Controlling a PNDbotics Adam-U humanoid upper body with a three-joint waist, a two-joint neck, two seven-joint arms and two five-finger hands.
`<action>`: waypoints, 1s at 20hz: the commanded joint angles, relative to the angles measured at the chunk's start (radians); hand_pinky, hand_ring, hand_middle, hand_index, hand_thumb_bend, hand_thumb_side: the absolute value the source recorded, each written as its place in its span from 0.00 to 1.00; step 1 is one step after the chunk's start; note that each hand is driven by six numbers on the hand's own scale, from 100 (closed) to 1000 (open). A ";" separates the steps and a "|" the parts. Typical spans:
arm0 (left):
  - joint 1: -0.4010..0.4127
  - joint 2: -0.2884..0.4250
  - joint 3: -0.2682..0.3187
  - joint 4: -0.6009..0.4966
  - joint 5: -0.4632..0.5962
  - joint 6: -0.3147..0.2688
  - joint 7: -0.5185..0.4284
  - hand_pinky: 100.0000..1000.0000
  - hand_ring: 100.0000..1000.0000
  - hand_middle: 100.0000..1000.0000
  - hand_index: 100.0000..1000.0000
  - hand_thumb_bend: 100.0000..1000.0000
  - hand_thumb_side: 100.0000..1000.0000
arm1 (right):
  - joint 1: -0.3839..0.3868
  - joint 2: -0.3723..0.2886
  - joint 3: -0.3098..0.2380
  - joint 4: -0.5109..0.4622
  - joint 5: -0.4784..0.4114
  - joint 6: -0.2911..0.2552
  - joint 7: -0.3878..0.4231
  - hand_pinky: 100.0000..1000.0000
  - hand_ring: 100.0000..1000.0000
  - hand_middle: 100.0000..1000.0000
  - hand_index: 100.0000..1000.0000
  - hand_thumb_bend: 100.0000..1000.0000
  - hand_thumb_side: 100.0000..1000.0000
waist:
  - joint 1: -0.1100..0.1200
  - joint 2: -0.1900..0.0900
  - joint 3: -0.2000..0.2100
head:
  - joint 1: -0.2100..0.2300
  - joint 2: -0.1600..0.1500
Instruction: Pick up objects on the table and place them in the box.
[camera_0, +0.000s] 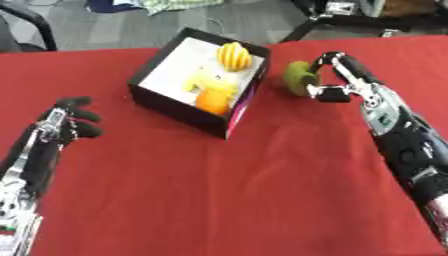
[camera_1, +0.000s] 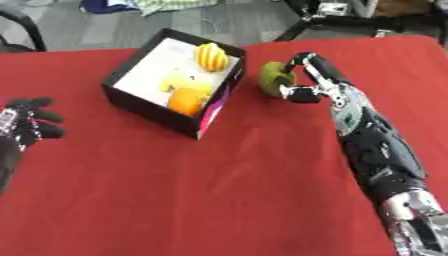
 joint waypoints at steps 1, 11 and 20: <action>-0.014 0.009 0.004 -0.019 0.004 -0.002 -0.001 0.67 0.53 0.56 0.83 0.00 1.00 | -0.022 -0.012 0.000 -0.040 -0.008 -0.009 -0.067 1.00 0.84 0.64 0.26 0.00 0.24 | -0.002 -0.021 0.000 | 0.003 -0.002; -0.013 0.012 0.005 -0.019 0.004 -0.002 0.000 0.67 0.53 0.56 0.83 0.00 1.00 | -0.036 -0.017 0.033 -0.110 -0.101 -0.051 -0.066 1.00 0.84 0.64 0.26 0.00 0.32 | -0.005 -0.024 0.002 | 0.002 -0.002; -0.017 0.009 0.002 -0.019 0.006 -0.003 -0.003 0.67 0.54 0.56 0.83 0.00 1.00 | -0.080 0.012 0.073 -0.190 -0.214 -0.067 0.028 1.00 0.87 0.68 0.37 0.00 0.30 | -0.006 -0.027 0.009 | -0.016 -0.002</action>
